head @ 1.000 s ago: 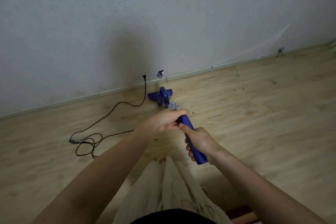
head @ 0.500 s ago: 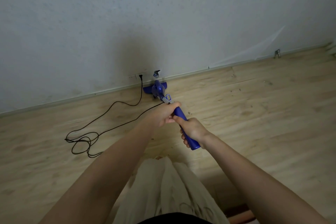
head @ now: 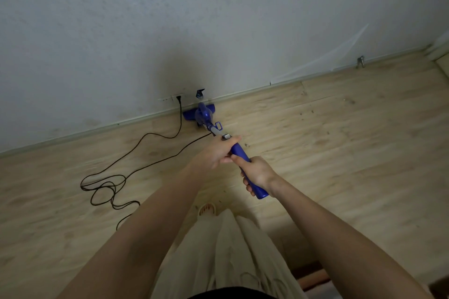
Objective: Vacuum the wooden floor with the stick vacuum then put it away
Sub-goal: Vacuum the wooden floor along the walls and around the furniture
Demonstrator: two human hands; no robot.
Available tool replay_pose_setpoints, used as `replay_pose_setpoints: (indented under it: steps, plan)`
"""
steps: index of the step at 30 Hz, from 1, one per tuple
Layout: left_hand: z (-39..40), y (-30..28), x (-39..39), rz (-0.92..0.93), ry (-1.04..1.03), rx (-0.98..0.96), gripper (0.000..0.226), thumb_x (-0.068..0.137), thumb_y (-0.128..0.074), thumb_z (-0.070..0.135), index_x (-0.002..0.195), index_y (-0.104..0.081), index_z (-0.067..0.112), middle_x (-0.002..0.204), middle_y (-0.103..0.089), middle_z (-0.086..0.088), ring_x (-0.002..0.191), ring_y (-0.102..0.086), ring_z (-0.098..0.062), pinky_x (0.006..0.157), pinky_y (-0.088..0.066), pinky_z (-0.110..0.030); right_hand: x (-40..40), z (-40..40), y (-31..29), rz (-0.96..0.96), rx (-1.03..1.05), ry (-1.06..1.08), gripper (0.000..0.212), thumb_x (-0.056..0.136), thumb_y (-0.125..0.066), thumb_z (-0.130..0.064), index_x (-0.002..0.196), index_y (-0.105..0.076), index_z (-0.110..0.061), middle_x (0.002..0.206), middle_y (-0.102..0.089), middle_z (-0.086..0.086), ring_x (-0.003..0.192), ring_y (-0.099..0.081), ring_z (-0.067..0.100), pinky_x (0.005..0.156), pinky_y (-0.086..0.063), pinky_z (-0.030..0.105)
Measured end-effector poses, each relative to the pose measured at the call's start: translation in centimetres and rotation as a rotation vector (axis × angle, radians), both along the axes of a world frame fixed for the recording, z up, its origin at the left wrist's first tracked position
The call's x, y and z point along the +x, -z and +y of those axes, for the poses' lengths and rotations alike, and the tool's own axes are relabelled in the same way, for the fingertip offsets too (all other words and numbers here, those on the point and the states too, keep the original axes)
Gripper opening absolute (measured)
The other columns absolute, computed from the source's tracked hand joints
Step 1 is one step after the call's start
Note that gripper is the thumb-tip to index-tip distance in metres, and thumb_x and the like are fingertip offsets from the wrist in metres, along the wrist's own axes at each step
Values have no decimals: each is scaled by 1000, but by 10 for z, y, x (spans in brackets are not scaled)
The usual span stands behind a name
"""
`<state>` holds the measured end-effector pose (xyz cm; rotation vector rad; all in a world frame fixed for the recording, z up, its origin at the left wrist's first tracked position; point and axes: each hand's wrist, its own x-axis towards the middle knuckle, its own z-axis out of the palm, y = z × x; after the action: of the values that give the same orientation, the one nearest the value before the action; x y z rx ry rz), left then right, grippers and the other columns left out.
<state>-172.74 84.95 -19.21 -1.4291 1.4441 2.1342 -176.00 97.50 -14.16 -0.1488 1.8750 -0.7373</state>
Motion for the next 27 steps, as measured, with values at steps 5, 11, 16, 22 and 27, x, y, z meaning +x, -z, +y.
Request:
replay_pose_setpoints:
  steps: [5,11,16,22,27]
  plan:
    - [38,0,-9,-15,15,6,9,91,-61,18,92,-54,12,101,-62,-10,93,-62,-20,81,-54,-34,-5,42,-2,51,27,0,51,93,-53,-53,71,-50,-7,56,-53,7,39,-49,17,41,-42,23]
    - [89,-12,-10,-19,109,1,33,90,-63,20,117,-55,3,96,-64,-10,76,-63,-13,56,-55,-23,5,96,-26,15,-1,98,50,94,-54,-50,72,-50,-6,53,-50,7,37,-46,17,40,-42,23]
    - [125,-11,14,-20,180,-2,22,90,-63,19,103,-50,6,79,-58,-4,65,-60,-10,55,-53,-22,41,134,-31,-18,-13,211,49,93,-55,-49,70,-51,-6,53,-51,9,36,-46,18,40,-43,25]
    - [137,-13,35,11,283,-59,28,88,-65,20,70,-45,10,61,-42,-2,40,-43,-8,40,-37,-16,75,143,-31,-31,-25,352,48,92,-57,-49,76,-50,-4,53,-50,10,34,-47,20,38,-41,23]
    - [125,-19,33,-16,317,-65,27,90,-64,27,75,-49,11,63,-47,-1,44,-47,-7,41,-41,-17,72,132,-29,-62,-49,381,44,93,-57,-46,81,-50,-4,56,-51,10,36,-48,19,36,-43,22]
